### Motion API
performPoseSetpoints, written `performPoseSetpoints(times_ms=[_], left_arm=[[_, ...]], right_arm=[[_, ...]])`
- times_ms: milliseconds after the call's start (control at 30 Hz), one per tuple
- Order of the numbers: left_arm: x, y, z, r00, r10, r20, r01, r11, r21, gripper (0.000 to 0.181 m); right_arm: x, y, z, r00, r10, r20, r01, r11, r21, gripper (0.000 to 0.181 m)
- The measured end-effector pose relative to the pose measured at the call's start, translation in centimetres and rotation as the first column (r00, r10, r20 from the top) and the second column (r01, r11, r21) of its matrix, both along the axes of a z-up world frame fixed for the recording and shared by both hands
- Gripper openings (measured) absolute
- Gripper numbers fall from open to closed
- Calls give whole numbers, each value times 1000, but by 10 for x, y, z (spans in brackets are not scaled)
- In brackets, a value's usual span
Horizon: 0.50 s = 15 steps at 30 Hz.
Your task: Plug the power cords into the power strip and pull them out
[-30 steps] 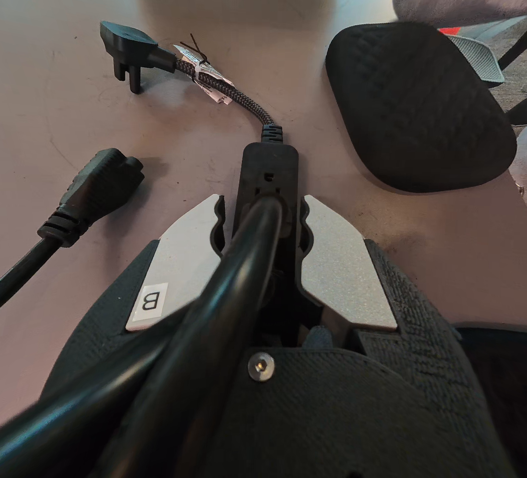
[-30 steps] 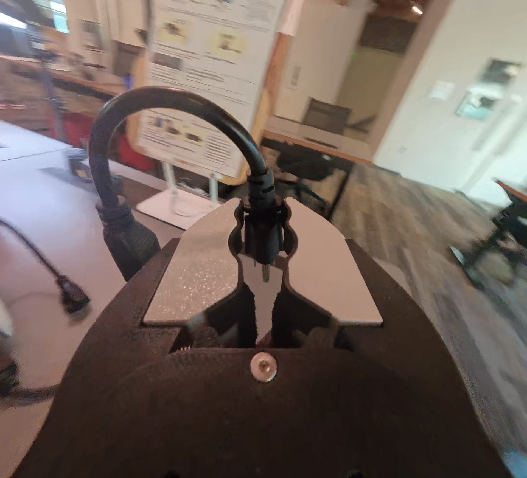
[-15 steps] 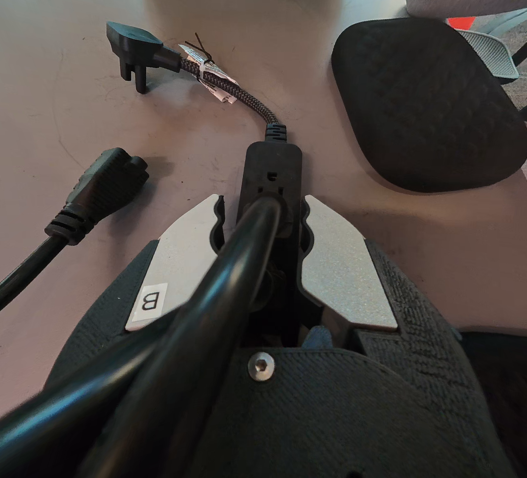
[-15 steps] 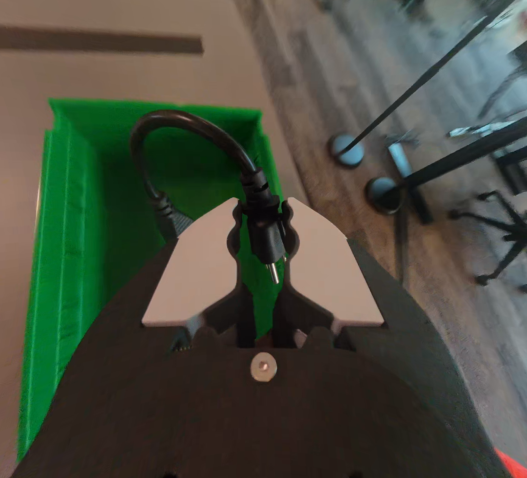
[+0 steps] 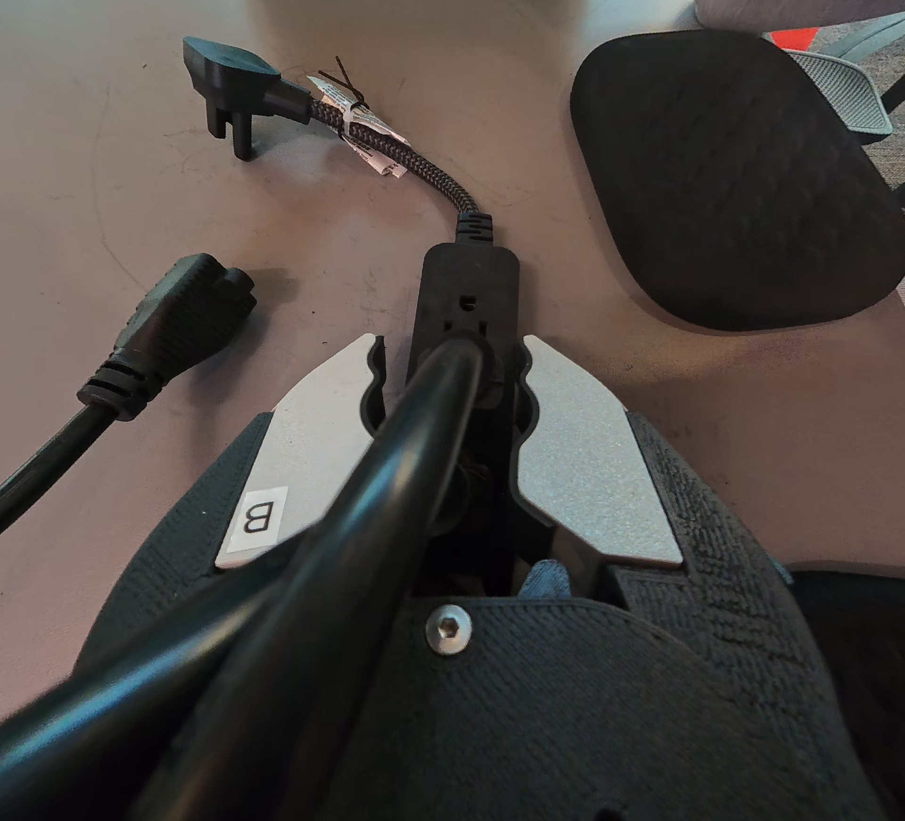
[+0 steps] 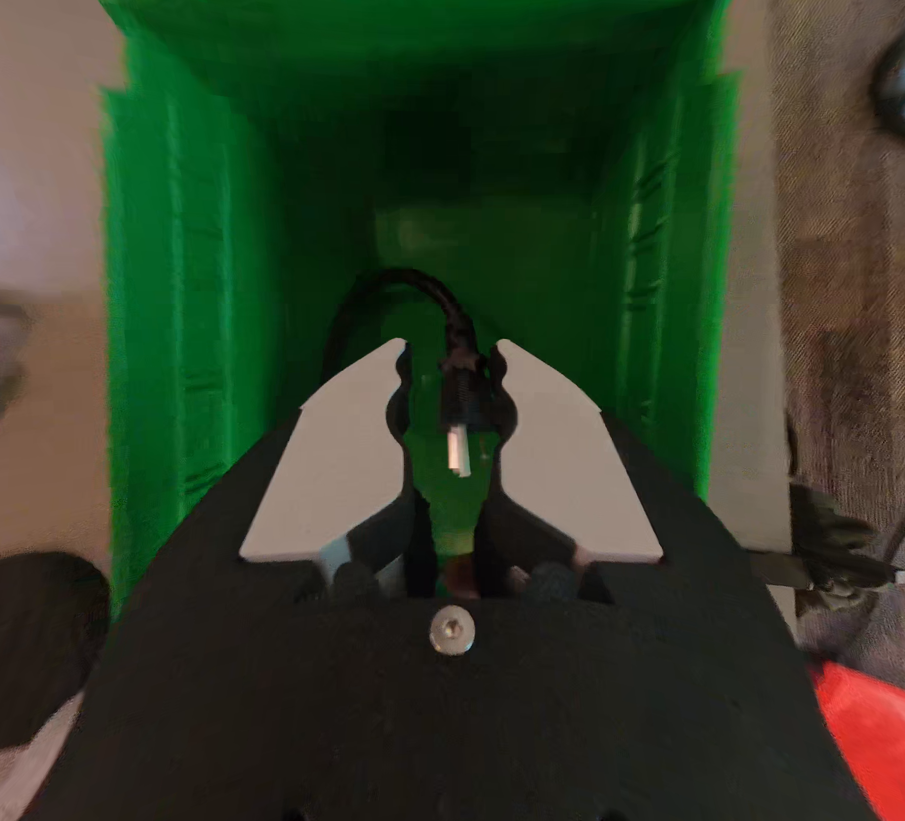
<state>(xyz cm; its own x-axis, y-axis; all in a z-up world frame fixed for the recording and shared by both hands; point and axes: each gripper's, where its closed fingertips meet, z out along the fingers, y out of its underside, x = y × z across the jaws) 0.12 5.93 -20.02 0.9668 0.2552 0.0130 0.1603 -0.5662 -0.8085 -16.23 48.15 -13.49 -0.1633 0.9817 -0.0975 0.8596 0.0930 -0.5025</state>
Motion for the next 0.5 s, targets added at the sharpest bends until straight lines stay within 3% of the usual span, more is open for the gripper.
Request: performPoseSetpoints(times_ms=[100,167,233,300,400,433,500], left_arm=[[0,0,0,1000,0,0,0,1000,0,51],[0,0,0,1000,2,0,-2,1000,0,51],[0,0,0,1000,3,1,-3,1000,1,51],[0,0,0,1000,4,3,-4,1000,1,51],[0,0,0,1000,5,-4,-5,1000,-1,52],[-1,0,0,1000,6,-6,-6,1000,-1,52],[-1,0,0,1000,6,-6,-6,1000,-1,52]], right_arm=[[-9,-6,59,967,-5,-254,17,999,43,52],[-14,-12,108,878,45,-476,28,989,146,70],[-13,-32,163,707,80,-702,45,986,158,90],[-3,-58,215,502,31,-864,-2,999,35,100],[27,-103,272,234,-61,-970,-273,954,-126,103],[38,-114,285,168,-90,-982,-357,923,-146,105],[54,-129,301,103,-136,-985,-465,869,-169,110]])
